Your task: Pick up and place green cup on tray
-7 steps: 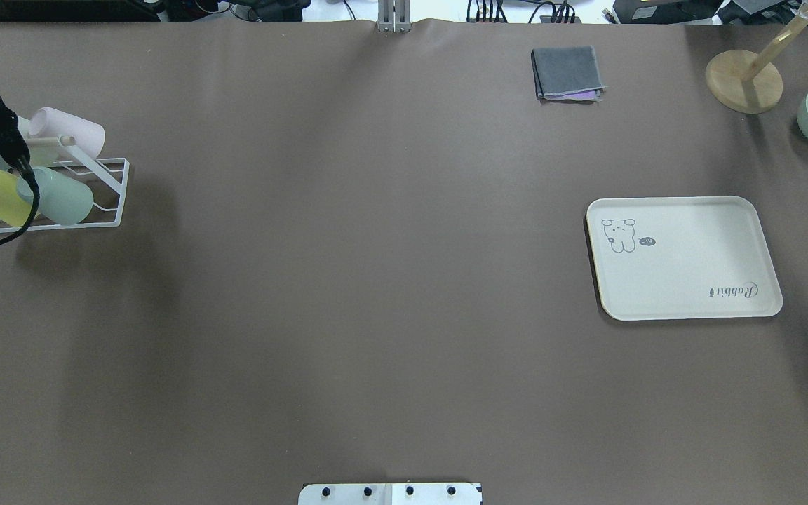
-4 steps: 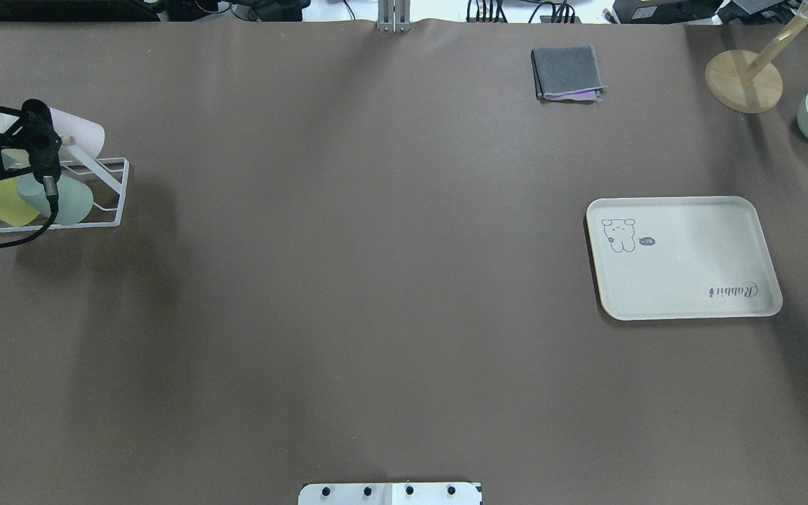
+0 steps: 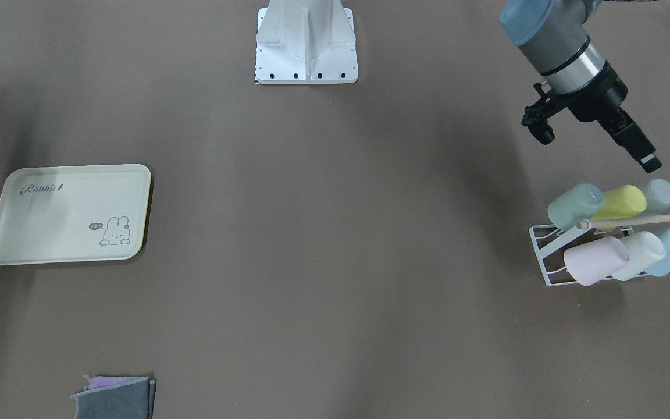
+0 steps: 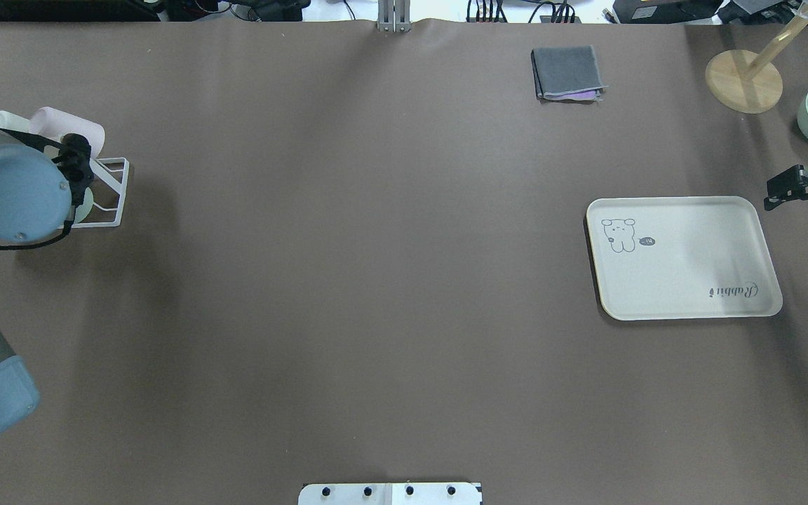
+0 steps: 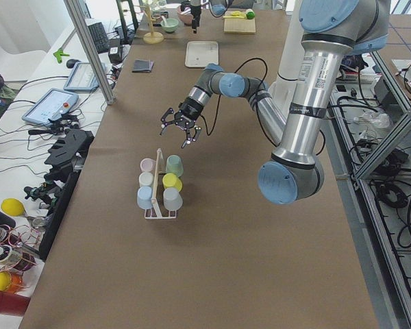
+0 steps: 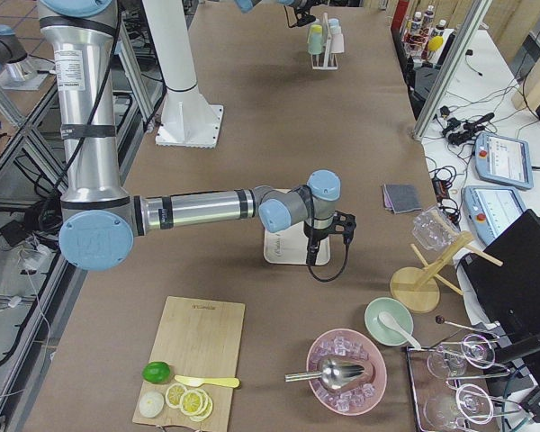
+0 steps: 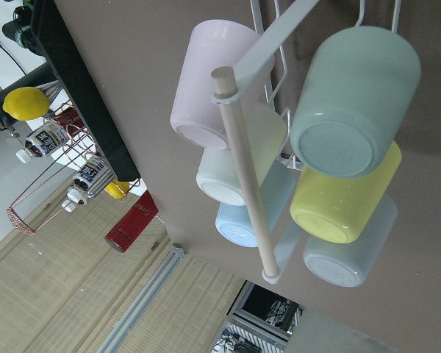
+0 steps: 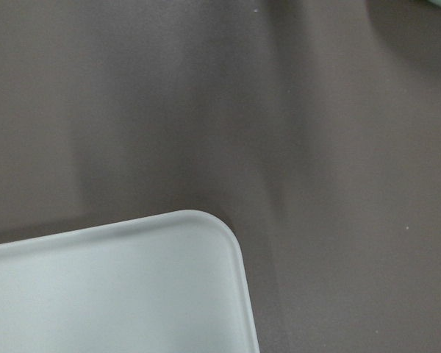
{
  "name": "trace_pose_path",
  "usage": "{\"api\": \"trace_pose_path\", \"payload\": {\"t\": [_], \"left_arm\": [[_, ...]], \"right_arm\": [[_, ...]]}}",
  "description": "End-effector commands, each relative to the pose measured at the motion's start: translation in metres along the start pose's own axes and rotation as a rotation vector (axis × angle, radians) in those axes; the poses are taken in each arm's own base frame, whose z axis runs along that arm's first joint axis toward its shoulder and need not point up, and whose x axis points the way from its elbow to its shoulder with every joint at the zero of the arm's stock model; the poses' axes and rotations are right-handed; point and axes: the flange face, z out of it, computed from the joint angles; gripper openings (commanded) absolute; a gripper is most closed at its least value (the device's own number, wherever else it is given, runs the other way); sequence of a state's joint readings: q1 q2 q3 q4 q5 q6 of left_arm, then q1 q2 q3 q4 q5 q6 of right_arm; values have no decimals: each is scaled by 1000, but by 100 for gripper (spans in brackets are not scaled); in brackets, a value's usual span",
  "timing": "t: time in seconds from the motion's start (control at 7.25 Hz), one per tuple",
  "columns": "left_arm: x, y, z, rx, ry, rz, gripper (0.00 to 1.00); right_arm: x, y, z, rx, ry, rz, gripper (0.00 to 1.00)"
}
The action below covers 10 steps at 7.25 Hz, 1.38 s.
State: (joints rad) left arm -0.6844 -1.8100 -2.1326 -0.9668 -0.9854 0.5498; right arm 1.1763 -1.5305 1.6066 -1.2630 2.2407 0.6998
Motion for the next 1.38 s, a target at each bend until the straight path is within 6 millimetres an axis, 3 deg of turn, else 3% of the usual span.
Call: {"api": "trace_pose_path", "payload": {"t": [0.0,0.41,0.69,0.83,0.97,1.24], "left_arm": [[25,-39,1,-75,-85,178,98],[72,-98,10,-148,-140,353,98],[117,-140,13,-167,-165,476,98],[119,-144,18,-189,-178,491,98],[121,-146,22,-200,-175,532,98],[124,-152,31,-229,-186,579,98]], "right_arm": [[1,-1,13,-1,-25,-20,99],[28,8,59,-115,-144,-29,99],[32,10,61,-109,-162,-38,88],[43,15,67,-121,-149,-26,79],[42,17,73,-132,-147,-26,69],[44,18,77,-139,-143,-35,69]]}}
